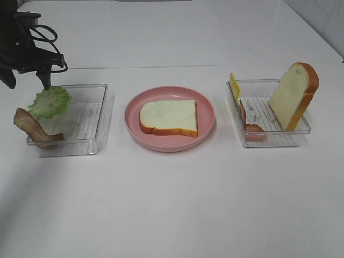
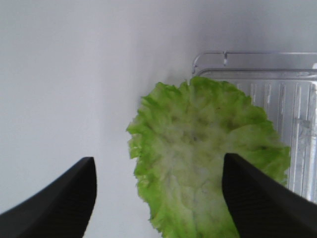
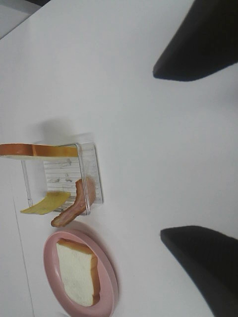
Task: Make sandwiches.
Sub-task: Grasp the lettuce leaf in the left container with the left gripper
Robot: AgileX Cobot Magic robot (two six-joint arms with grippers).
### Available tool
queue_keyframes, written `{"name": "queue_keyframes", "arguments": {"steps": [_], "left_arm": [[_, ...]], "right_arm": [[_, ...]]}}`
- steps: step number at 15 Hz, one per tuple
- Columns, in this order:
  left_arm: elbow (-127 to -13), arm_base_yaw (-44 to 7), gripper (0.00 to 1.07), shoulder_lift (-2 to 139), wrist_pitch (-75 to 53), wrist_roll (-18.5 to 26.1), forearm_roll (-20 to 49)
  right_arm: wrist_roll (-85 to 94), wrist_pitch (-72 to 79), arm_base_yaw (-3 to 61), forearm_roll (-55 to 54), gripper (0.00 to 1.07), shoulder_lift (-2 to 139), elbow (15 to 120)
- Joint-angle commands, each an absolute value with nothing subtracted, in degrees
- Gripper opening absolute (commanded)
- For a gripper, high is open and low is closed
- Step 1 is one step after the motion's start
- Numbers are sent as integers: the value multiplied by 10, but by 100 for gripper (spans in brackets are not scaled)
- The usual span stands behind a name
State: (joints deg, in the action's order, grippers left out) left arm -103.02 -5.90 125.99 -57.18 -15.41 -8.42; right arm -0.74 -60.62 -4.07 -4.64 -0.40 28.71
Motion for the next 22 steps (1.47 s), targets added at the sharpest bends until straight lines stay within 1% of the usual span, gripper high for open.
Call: {"name": "queue_keyframes", "arguments": {"steps": [1, 5, 7, 8, 9, 12, 15, 19, 20, 22], "left_arm": [[-1036, -57, 76, 1257, -595, -157, -121], [-1036, -57, 76, 1275, -594, -158, -128], [-1036, -51, 79, 1286, -594, -158, -128], [-1036, -45, 82, 1292, -595, -160, -127], [-1036, -25, 84, 1297, -596, -160, -123], [-1036, -6, 84, 1297, -597, -158, -117], [-1036, -4, 84, 1297, -592, -147, -91], [-1036, -4, 83, 1297, -566, -104, 0], [-1036, -4, 83, 1297, -558, -104, 15], [-1036, -4, 83, 1297, -553, -103, 23]], "right_arm": [[-3, -603, -45, -48, 76, -11, 285], [-3, -603, -45, -48, 76, -11, 285], [-3, -603, -45, -48, 76, -11, 285], [-3, -603, -45, -48, 76, -11, 285], [-3, -603, -45, -50, 76, -11, 285], [-3, -603, -45, -50, 76, -11, 285], [-3, -603, -45, -50, 76, -11, 285], [-3, -603, -45, -50, 76, -11, 285], [-3, -603, -45, -50, 76, -11, 285], [-3, -603, -45, -50, 76, -11, 285]]}}
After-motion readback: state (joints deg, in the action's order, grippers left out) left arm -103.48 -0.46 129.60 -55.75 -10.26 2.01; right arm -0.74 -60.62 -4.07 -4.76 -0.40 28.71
